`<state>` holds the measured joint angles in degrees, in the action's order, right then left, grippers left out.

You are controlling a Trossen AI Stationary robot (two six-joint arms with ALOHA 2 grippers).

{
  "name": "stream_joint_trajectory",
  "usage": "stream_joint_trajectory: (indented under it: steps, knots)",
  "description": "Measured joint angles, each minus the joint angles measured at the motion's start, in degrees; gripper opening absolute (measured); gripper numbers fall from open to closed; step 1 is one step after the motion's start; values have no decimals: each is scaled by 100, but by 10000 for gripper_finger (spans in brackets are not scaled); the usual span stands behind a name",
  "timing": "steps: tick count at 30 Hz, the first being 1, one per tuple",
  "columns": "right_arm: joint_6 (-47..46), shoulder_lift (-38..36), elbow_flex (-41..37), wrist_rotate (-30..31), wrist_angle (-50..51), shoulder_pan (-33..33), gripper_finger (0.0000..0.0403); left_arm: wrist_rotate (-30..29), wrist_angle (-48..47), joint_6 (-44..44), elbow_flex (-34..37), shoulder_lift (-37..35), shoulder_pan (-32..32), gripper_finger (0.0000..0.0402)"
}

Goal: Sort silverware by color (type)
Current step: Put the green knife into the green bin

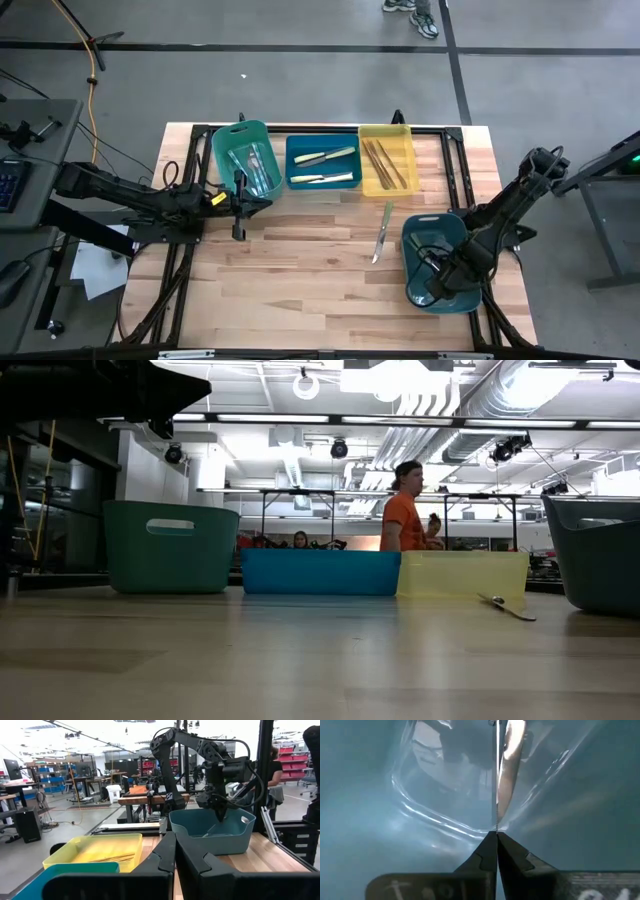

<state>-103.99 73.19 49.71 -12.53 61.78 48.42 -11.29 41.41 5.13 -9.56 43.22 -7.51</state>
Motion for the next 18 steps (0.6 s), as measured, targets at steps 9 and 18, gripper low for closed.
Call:
stream_joint_trajectory:
  steps: [9,18]
  knots:
    - [5,0,2,4,-2,0,54,0,0,-2,0,0,0,0]
    - [495,-63,541,-397,89,-44,132,-302,0,-42,0,0,0,0]
